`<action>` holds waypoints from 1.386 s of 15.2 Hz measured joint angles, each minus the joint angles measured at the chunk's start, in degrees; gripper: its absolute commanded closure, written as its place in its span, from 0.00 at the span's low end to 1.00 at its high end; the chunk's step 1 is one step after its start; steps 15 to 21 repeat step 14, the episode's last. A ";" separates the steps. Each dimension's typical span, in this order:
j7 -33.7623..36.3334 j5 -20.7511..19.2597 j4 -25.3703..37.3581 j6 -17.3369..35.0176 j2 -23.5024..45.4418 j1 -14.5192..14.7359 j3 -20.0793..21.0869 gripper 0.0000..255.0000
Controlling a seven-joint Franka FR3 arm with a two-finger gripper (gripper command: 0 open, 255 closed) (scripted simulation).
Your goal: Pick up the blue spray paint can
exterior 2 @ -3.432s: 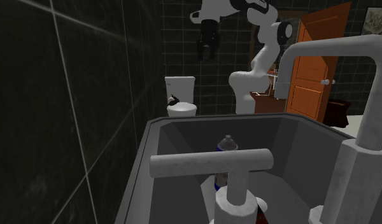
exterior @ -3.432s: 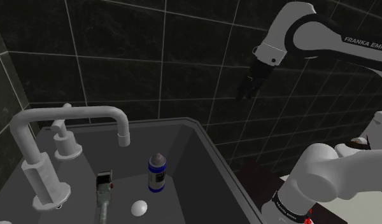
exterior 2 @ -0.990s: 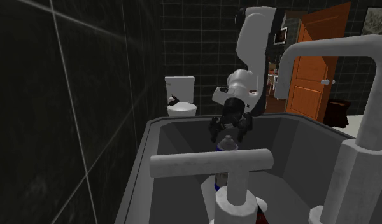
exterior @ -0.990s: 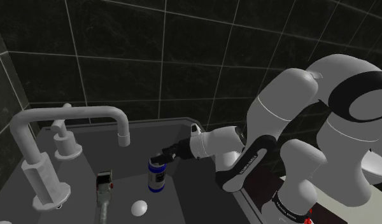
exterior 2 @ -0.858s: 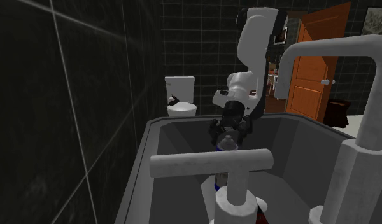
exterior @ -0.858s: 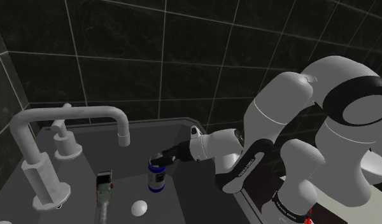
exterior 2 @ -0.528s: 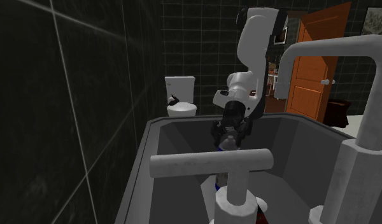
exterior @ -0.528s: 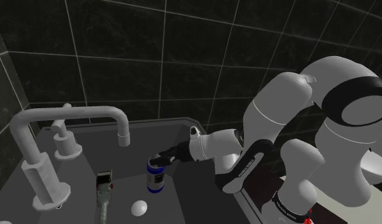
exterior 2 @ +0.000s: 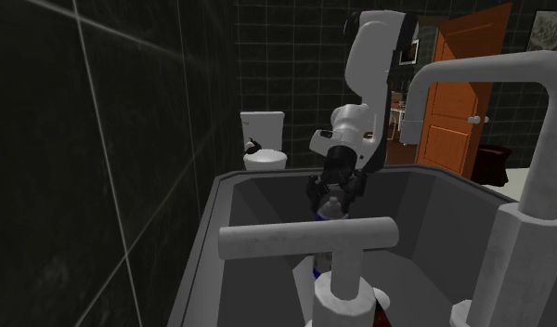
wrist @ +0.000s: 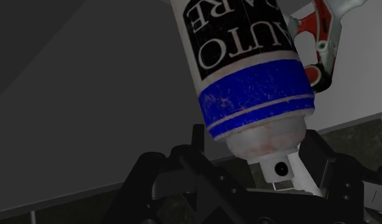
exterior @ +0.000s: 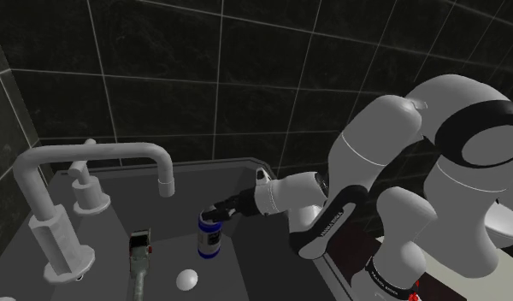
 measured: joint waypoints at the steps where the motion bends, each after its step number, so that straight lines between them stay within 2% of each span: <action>1: -0.82 0.35 -0.24 -0.78 -1.08 0.40 -0.36 1.00; 5: -5.62 3.39 -0.85 -4.79 -6.50 2.68 -1.76 1.00; 9: -12.98 9.50 -1.29 -8.99 -12.63 5.04 -2.08 1.00; 14: -23.07 19.15 -1.06 -13.21 -18.81 5.14 0.87 1.00; 21: -23.07 19.15 -1.06 -13.21 -18.81 5.14 0.87 1.00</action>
